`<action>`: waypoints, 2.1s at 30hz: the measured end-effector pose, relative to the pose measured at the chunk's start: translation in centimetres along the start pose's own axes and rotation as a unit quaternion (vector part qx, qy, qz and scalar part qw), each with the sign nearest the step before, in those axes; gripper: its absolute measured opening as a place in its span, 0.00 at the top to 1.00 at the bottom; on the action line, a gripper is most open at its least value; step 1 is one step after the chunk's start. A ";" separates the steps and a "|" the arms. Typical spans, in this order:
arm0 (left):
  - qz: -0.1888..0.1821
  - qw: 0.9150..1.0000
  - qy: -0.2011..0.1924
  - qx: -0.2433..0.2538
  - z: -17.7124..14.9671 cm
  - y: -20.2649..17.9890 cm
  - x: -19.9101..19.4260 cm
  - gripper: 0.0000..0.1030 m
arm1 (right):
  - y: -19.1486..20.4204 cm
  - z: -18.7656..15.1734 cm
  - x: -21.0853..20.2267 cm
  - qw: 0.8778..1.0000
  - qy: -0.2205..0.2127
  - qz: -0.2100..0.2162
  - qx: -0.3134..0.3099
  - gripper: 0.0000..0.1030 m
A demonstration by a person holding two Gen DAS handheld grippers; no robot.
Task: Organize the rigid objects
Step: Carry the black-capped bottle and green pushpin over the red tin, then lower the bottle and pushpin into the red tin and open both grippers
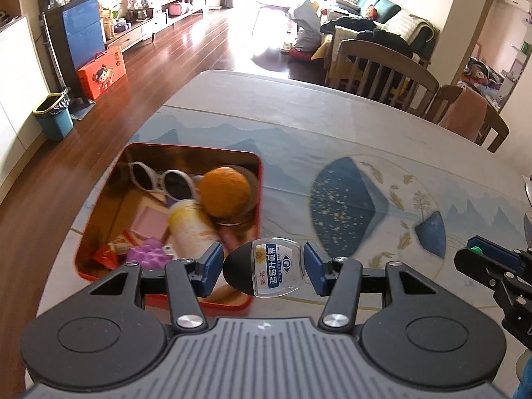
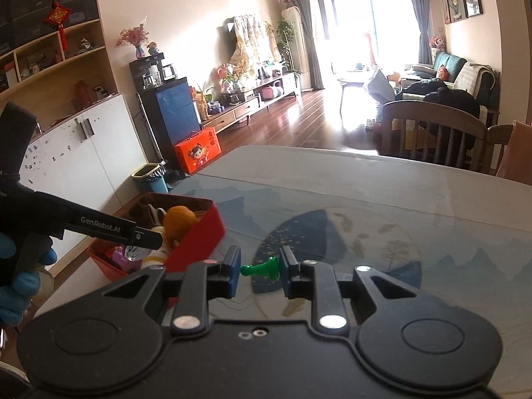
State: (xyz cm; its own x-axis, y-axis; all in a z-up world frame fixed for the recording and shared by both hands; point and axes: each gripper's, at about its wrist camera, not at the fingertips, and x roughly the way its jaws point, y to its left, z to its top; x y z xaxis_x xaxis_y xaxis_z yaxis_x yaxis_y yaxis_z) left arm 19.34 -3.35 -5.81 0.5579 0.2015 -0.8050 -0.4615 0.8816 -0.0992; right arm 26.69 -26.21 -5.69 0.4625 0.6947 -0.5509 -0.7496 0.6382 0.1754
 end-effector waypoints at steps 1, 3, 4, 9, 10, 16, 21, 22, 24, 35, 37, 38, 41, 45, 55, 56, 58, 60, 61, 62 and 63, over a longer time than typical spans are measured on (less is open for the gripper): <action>0.000 1.000 0.000 -0.001 0.0 0.5 -0.1 0.49 | 0.3 0.1 0.1 1.000 0.000 0.001 0.000 0.77; 0.001 1.000 0.001 -0.003 0.0 1.3 -0.2 0.49 | 1.2 0.2 0.2 1.000 -0.002 0.002 -0.002 0.77; 0.000 1.000 0.001 -0.004 0.0 1.7 -0.2 0.49 | 1.6 0.2 0.3 1.000 -0.002 0.002 -0.002 0.77; -0.002 1.000 0.001 -0.006 0.0 4.2 -0.5 0.49 | 3.9 0.4 1.1 1.000 -0.001 0.004 -0.001 0.77; -0.003 1.000 0.001 -0.006 0.0 4.8 -0.6 0.49 | 4.4 0.5 1.2 1.000 0.000 0.005 -0.001 0.77; -0.005 1.000 0.002 -0.004 0.4 7.9 -0.6 0.49 | 7.4 0.8 2.5 1.000 0.002 0.007 -0.002 0.77; -0.007 1.000 -0.001 0.000 0.7 10.4 -0.7 0.49 | 9.9 1.1 3.5 1.000 -0.001 0.004 -0.003 0.77; -0.008 1.000 -0.002 0.000 0.7 10.9 -0.8 0.49 | 10.4 1.2 3.7 1.000 -0.002 0.003 -0.004 0.77; -0.010 1.000 -0.005 -0.002 1.0 11.9 -0.9 0.49 | 11.3 1.4 3.9 1.000 -0.004 0.002 -0.007 0.77; -0.024 0.999 -0.004 0.024 2.2 15.3 1.0 0.49 | 14.8 1.7 8.5 0.999 0.022 -0.006 -0.036 0.77; -0.027 0.999 -0.003 0.031 2.5 15.5 1.9 0.49 | 15.4 1.6 9.7 0.998 0.031 -0.012 -0.048 0.77; -0.029 0.999 -0.002 0.035 2.7 15.5 2.4 0.49 | 15.7 1.5 10.3 0.998 0.035 -0.014 -0.056 0.77; -0.035 0.998 0.005 0.047 3.1 15.4 4.1 0.49 | 15.9 1.4 12.1 0.997 0.050 -0.013 -0.065 0.77; -0.043 0.997 0.011 0.064 3.6 14.9 6.2 0.49 | 16.7 1.1 14.0 0.994 0.067 -0.010 -0.084 0.77; -0.045 0.994 0.038 0.096 3.5 13.6 10.4 0.49 | 18.2 0.0 16.4 0.988 0.104 -0.008 -0.116 0.76; -0.043 0.993 0.038 0.099 3.5 13.5 10.6 0.49 | 18.2 -0.1 16.6 0.987 0.106 -0.008 -0.116 0.76; -0.040 0.993 0.041 0.103 3.4 13.5 11.0 0.49 | 18.2 -0.2 16.8 0.987 0.111 -0.012 -0.118 0.76; -0.040 0.993 0.039 0.104 3.3 13.5 11.0 0.49 | 18.3 -0.4 16.9 0.986 0.115 -0.012 -0.118 0.76; -0.037 0.993 0.038 0.108 3.2 13.3 11.1 0.49 | 18.3 -0.5 17.0 0.986 0.116 -0.013 -0.118 0.75; -0.035 0.992 0.038 0.112 3.2 13.2 11.1 0.49 | 18.3 -0.5 16.9 0.986 0.115 -0.014 -0.118 0.74; -0.034 0.992 0.037 0.114 3.2 13.2 11.1 0.49 | 18.3 -0.6 16.9 0.986 0.115 -0.014 -0.117 0.73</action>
State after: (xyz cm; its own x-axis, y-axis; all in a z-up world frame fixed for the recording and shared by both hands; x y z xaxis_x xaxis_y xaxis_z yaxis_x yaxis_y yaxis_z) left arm 21.61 11.87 -14.21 0.5259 0.1129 -0.8430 -0.2520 0.9673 -0.0277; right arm 20.48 -2.98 -12.24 0.3850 0.5667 -0.7284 -0.8389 0.5440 -0.0202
